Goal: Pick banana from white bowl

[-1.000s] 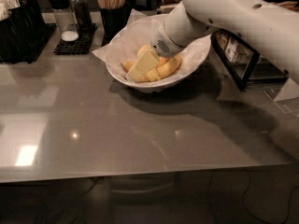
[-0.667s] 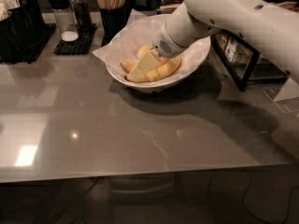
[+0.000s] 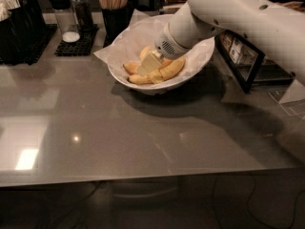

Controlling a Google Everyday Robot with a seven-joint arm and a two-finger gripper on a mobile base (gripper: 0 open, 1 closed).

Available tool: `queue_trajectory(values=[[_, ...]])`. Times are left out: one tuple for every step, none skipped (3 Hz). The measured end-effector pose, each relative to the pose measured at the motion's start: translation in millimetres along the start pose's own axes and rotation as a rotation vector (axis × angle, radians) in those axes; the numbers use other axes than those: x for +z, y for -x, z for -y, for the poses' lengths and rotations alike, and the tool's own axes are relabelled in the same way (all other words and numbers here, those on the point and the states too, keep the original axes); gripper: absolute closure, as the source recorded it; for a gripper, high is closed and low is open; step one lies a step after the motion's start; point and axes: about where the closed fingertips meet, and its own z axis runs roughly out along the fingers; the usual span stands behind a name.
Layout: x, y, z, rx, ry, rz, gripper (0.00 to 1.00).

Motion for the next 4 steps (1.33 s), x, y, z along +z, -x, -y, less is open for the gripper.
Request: queue_trajectory(values=[[3, -1, 3, 0.004, -0.003, -0.011, 0.32], [6, -5, 6, 0.015, -0.002, -0.023, 0.30], [11, -12, 8, 0.031, 0.001, -0.041, 0.31], [20, -21, 6, 0.055, 0.021, -0.060, 0.30]])
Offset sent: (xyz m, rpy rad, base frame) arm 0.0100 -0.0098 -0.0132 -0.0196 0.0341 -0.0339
